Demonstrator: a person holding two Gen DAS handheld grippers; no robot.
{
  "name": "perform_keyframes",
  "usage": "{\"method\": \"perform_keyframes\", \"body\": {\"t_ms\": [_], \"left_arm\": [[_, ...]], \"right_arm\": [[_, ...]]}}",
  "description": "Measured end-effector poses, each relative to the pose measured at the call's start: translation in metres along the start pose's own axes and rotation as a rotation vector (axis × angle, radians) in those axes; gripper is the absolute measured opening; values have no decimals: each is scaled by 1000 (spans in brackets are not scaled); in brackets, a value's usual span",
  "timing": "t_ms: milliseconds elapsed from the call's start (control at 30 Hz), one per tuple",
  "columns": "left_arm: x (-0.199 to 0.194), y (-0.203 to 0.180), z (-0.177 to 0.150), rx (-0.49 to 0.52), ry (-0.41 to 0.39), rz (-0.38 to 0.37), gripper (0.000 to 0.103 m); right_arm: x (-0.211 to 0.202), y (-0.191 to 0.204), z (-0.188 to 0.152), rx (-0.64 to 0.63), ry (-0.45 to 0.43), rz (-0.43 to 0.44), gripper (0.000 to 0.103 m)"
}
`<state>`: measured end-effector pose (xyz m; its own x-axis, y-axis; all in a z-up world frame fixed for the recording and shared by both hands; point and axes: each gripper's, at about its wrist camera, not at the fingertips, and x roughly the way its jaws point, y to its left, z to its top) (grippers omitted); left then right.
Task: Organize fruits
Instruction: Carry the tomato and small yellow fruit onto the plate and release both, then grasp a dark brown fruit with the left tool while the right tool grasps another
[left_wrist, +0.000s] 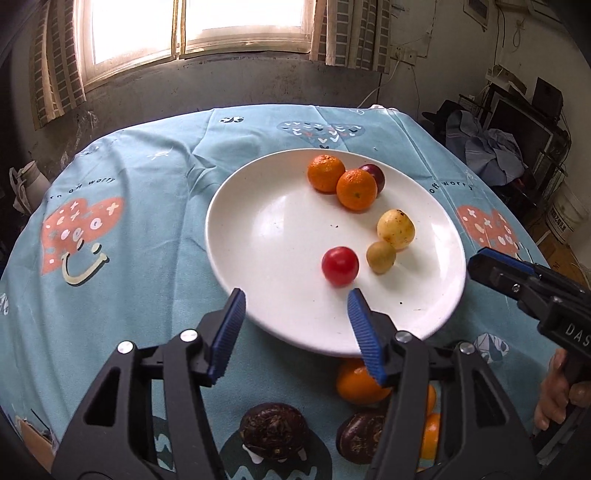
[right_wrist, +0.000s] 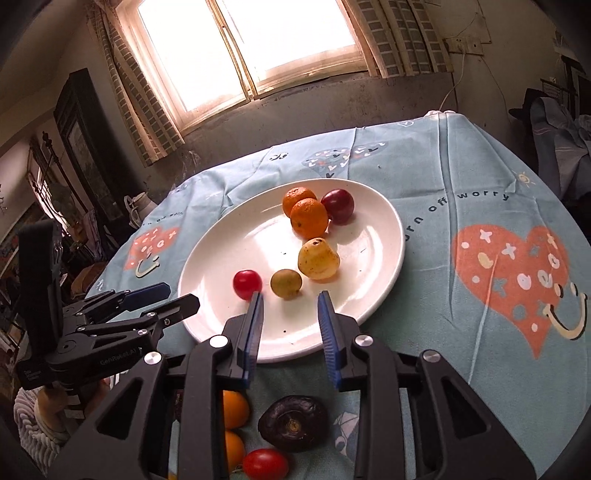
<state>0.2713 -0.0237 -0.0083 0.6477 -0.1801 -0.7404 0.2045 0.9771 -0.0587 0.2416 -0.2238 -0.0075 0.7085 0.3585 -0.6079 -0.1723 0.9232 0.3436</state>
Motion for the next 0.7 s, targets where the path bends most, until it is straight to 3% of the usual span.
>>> {"method": "perform_keyframes", "body": {"t_ms": [67, 167, 333, 700], "left_arm": [[-12, 7, -11, 1, -14, 40, 67], [-24, 17, -33, 1, -14, 90, 74], [-27, 24, -62, 2, 25, 128, 74], [-22, 12, -74, 72, 37, 136, 80]], "right_arm": [[-16, 0, -7, 11, -19, 16, 30], [-35, -3, -24, 43, -56, 12, 63], [-46, -12, -40, 85, -51, -3, 63], [-45, -13, -44, 94, -34, -7, 63]]}}
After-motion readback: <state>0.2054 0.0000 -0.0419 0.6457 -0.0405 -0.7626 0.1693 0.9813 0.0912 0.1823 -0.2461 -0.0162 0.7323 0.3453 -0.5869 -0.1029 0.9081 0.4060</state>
